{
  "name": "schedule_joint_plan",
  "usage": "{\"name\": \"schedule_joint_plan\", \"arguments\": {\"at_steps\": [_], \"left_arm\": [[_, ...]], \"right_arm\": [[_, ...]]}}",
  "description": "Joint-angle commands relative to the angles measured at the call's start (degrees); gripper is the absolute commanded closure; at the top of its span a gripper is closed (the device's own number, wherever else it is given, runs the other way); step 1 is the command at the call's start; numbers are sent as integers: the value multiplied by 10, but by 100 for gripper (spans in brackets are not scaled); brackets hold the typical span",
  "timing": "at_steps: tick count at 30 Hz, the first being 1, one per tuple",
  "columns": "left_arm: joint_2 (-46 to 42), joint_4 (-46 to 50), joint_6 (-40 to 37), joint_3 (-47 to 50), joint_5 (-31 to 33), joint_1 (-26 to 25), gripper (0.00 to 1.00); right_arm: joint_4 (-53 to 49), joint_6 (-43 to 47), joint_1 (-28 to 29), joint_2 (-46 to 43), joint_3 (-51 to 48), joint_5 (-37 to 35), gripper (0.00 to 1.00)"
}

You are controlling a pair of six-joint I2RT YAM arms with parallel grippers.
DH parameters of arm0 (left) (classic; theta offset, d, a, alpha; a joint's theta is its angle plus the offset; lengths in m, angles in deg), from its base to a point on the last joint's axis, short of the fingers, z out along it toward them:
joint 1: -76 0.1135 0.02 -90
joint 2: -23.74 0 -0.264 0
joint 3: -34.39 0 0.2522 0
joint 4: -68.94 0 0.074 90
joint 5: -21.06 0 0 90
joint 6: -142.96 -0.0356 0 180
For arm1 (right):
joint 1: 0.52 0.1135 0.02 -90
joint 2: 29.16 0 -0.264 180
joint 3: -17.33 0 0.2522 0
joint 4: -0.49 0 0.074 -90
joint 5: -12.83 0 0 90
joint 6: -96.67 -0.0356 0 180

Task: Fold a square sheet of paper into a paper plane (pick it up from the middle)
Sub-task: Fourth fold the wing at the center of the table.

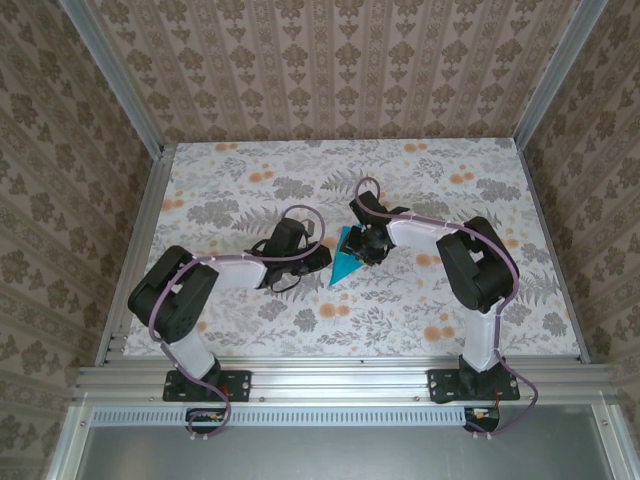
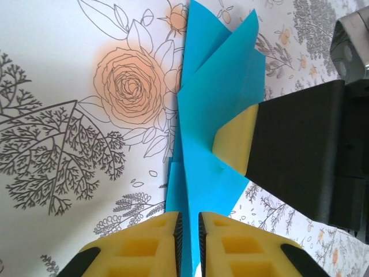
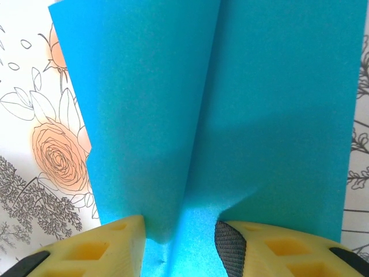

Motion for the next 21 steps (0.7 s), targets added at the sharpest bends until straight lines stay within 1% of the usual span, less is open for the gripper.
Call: {"name": "schedule_joint_plan", "arguments": {"at_steps": [1, 5, 7, 10, 13, 21], "left_arm": [[4, -61, 26, 20, -41, 0, 85], [19, -105, 34, 24, -70, -1, 86], [23, -115, 33, 20, -77, -2, 85], [29, -101, 29, 13, -70, -5, 85], [40, -98, 30, 9, -68, -7, 86], [52, -98, 22, -6, -75, -20, 85]], "right_arm": [[-113, -15, -12, 93, -48, -128, 54], [-118, -24, -12, 94, -51, -132, 54], [-117, -29, -12, 93, -54, -137, 55], [-116, -34, -12, 93, -56, -137, 58], [-115, -38, -12, 95, -55, -136, 62], [-117, -41, -13, 100, -53, -136, 62]]}}
